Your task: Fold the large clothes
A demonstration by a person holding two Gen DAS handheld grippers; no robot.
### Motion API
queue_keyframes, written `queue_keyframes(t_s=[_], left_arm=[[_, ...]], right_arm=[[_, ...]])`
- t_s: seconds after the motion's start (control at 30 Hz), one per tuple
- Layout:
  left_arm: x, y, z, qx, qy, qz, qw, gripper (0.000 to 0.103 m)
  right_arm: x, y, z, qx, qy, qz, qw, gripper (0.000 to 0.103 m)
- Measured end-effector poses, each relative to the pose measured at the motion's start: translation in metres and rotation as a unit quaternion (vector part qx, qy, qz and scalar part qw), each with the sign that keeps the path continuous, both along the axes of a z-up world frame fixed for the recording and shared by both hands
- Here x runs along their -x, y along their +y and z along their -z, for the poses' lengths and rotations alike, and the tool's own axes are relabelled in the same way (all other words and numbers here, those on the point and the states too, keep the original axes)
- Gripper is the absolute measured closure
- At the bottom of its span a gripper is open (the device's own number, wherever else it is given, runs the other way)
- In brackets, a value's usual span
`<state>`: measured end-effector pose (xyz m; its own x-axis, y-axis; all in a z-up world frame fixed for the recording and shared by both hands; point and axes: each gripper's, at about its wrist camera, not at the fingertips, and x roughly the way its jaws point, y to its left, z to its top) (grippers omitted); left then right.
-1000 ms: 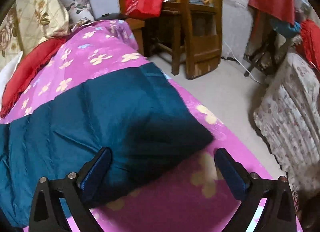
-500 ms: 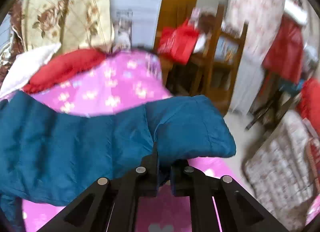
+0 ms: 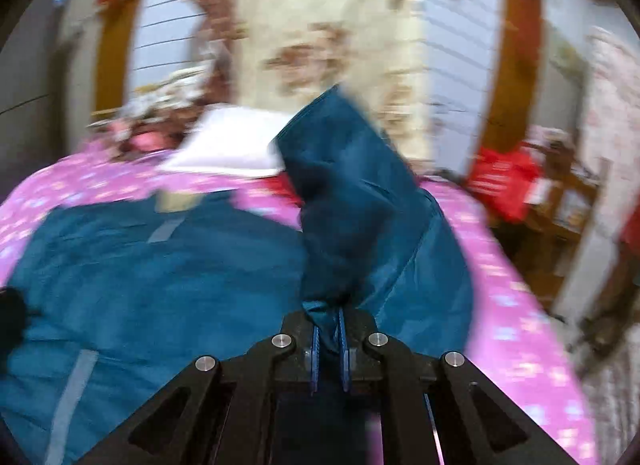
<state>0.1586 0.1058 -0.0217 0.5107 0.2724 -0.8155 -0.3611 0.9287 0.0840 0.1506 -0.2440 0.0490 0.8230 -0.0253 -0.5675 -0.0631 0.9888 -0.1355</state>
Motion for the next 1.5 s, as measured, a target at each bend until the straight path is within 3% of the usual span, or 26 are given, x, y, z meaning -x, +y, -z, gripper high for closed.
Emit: queue_keyframes(t_s=[0.2,0.33,0.4,0.43,0.53,0.57,0.67,0.73,0.87,1.0,1.1,1.2,1.3,1.4,1.47,1.5], left_arm=[[-0.005,0.026,0.010,0.029,0.023,-0.032,0.9988,0.025],[-0.005,0.028,0.005,0.040,0.014,-0.034,0.9985,0.025],[-0.004,0.028,0.002,0.048,0.005,-0.033,0.9983,0.025],[-0.004,0.029,0.001,0.053,0.002,-0.033,0.9980,0.025],[-0.002,0.032,-0.001,0.079,-0.008,-0.034,0.9963,0.025],[-0.002,0.032,-0.002,0.087,-0.011,-0.033,0.9956,0.025],[-0.002,0.026,-0.007,0.100,-0.025,-0.019,0.9945,0.025],[-0.001,0.017,-0.014,0.110,-0.045,0.004,0.9929,0.025],[-0.001,-0.016,-0.024,0.127,-0.078,0.078,0.9858,0.025],[-0.012,-0.051,-0.022,0.122,-0.089,0.136,0.9791,0.025],[-0.017,-0.060,-0.014,0.160,-0.089,0.159,0.9702,0.025],[-0.012,-0.060,-0.019,0.152,-0.105,0.153,0.9709,0.039],[-0.002,-0.052,-0.026,0.163,-0.121,0.140,0.9693,0.041],[0.005,-0.043,-0.028,0.174,-0.138,0.125,0.9669,0.038],[0.003,-0.041,-0.025,0.192,-0.135,0.127,0.9636,0.024],[0.001,-0.041,-0.022,0.202,-0.130,0.129,0.9621,0.024]], right_arm=[[-0.020,0.124,0.053,-0.046,0.054,-0.109,0.992,0.096],[-0.024,0.175,0.066,-0.054,0.087,-0.174,0.979,0.096],[-0.026,0.191,0.073,-0.035,0.104,-0.181,0.977,0.088],[-0.025,0.192,0.073,-0.038,0.107,-0.188,0.975,0.073],[-0.009,0.182,0.066,-0.040,0.110,-0.196,0.974,0.028],[-0.003,0.175,0.063,-0.032,0.106,-0.194,0.975,0.020],[0.019,0.144,0.055,-0.006,0.110,-0.170,0.979,0.020],[0.035,0.114,0.058,0.019,0.118,-0.126,0.985,0.020],[0.047,0.059,0.065,0.053,0.119,-0.038,0.991,0.020],[0.049,0.010,0.082,-0.025,0.142,0.037,0.989,0.019],[0.044,0.006,0.092,-0.027,0.156,0.042,0.986,0.013],[0.044,0.011,0.092,-0.009,0.153,0.041,0.987,0.011],[0.043,0.014,0.092,-0.007,0.153,0.040,0.987,0.011],[0.046,0.014,0.092,-0.009,0.157,0.039,0.987,0.011],[0.044,0.015,0.092,-0.009,0.158,0.039,0.987,0.011],[0.044,0.015,0.092,-0.007,0.158,0.039,0.987,0.010]])
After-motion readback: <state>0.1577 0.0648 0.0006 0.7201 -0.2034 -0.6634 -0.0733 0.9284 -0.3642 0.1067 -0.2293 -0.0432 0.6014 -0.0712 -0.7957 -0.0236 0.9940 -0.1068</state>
